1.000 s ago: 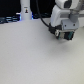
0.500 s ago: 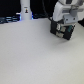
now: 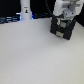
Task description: Open the kcup holder, insert the kcup into the holder, and close the kcup holder
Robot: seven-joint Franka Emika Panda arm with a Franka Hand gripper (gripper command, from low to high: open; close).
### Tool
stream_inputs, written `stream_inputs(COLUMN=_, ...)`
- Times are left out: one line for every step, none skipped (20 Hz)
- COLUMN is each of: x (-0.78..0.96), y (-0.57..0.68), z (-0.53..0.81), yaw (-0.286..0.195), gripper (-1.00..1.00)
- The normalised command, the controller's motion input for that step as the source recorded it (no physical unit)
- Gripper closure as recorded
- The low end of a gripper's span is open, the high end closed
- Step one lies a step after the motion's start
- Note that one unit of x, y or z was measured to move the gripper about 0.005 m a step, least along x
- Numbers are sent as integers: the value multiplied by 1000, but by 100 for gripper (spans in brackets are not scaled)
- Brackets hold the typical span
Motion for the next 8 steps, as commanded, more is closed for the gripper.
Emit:
stream_inputs(x=-14, y=233, z=1000, yaw=56, gripper=-100)
stream_inputs(x=25, y=225, z=1000, yaw=56, gripper=-100)
stream_inputs(x=112, y=220, z=1000, yaw=33, gripper=-100)
stream_inputs(x=-93, y=207, z=259, yaw=18, gripper=-100)
stream_inputs(x=118, y=38, z=403, yaw=-5, gripper=-100)
stream_inputs(x=20, y=5, z=21, yaw=-2, gripper=-100)
stream_inputs(x=21, y=4, z=7, yaw=-4, gripper=-100)
stream_inputs(x=20, y=5, z=10, yaw=-3, gripper=-100)
